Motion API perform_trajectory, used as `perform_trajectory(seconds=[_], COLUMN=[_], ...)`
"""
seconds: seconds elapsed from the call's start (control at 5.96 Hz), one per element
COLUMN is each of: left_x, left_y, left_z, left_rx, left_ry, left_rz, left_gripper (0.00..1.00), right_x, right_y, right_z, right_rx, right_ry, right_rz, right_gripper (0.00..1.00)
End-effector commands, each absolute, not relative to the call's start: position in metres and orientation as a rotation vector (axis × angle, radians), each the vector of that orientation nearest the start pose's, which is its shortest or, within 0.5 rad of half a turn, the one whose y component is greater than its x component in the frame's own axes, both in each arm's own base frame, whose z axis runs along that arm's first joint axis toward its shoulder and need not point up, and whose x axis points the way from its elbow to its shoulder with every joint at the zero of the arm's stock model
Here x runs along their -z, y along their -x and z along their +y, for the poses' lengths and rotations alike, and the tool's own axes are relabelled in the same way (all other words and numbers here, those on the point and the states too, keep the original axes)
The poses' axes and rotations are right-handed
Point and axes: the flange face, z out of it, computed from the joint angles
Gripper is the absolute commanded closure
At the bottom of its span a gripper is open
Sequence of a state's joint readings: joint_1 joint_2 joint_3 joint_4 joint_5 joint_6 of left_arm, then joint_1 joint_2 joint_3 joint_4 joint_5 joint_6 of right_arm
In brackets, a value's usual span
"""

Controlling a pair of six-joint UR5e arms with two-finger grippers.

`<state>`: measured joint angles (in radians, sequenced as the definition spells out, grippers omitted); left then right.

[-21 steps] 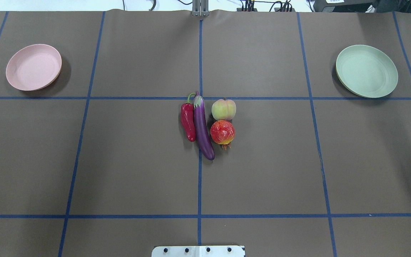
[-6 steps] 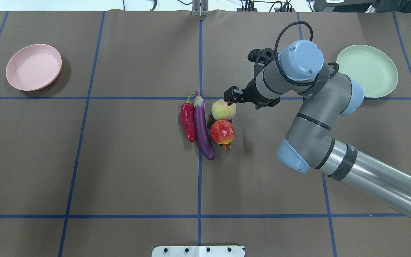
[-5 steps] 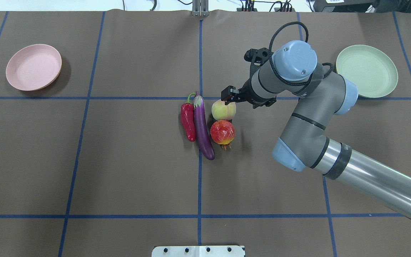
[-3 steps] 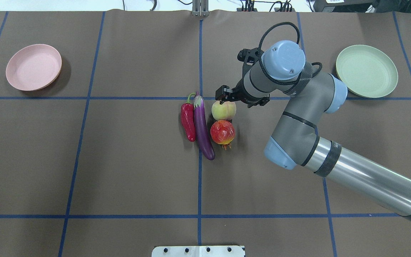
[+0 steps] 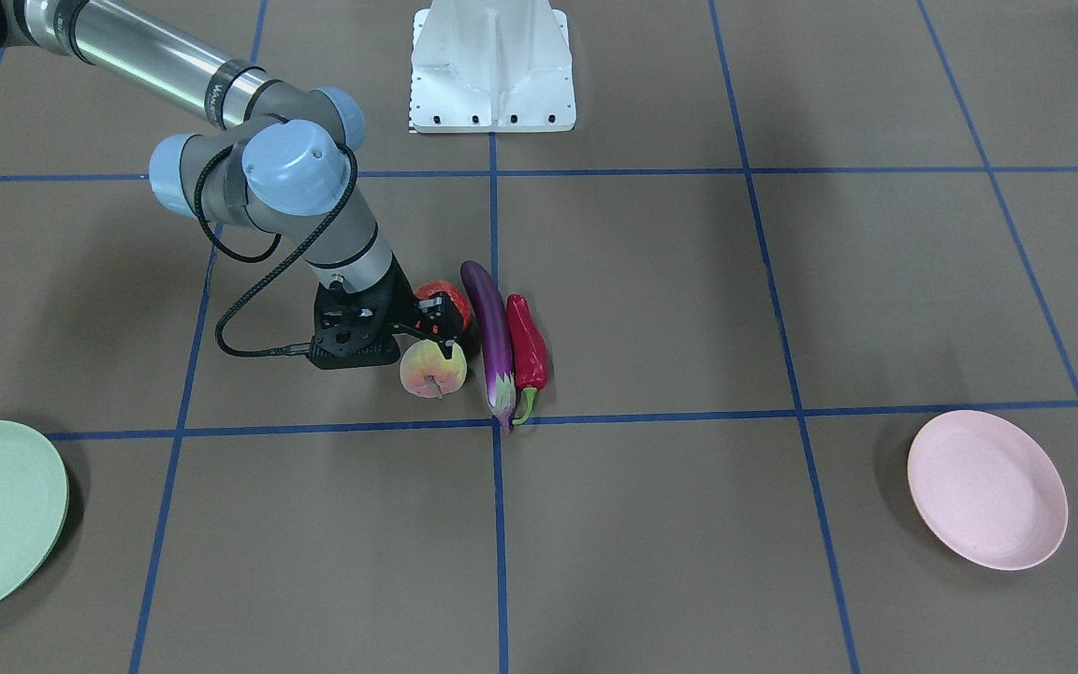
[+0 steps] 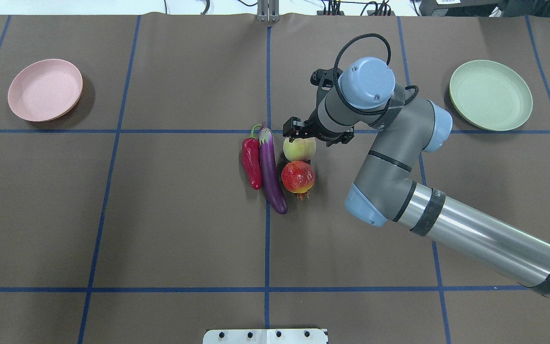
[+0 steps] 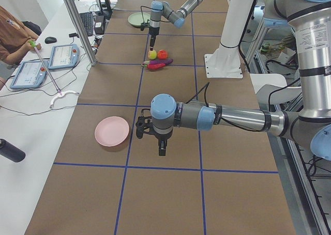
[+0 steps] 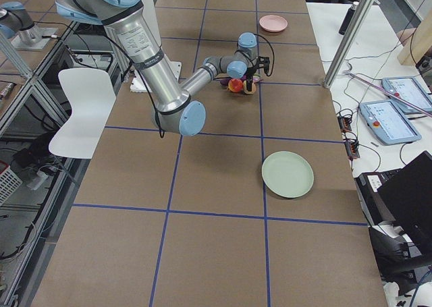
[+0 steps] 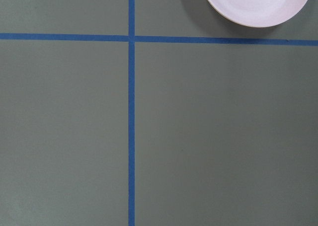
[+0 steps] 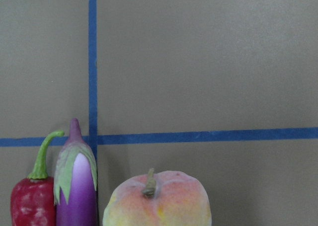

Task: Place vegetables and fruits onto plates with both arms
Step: 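Lower the right gripper and close it on the peach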

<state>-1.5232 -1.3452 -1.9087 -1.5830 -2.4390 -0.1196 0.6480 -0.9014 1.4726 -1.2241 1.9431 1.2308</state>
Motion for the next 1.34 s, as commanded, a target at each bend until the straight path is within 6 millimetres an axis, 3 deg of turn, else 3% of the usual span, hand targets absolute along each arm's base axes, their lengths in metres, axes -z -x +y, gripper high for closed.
perform_trajectory(seconds=[0.0, 0.34, 1.17], left_x=[-0.584, -0.584, -0.583], left_y=[0.038, 0.038, 0.038], left_z=[-0.404, -0.404, -0.405], left_rx=[0.014, 0.012, 0.009], left_ry=[-0.044, -0.044, -0.052], left_rz=[0.874, 0.874, 0.874], left_gripper=[0.0, 0.0, 0.0], right_x=[-0.265, -0.255, -0.26], right_y=[0.532, 0.542, 0.546], right_z=[-0.513, -0.52, -0.522], right_rx=[-0.109, -0.126, -0.128], right_ry=[-0.124, -0.117, -0.109], right_rz=[-0.948, -0.953, -0.942], right_gripper=[0.0, 0.0, 0.03])
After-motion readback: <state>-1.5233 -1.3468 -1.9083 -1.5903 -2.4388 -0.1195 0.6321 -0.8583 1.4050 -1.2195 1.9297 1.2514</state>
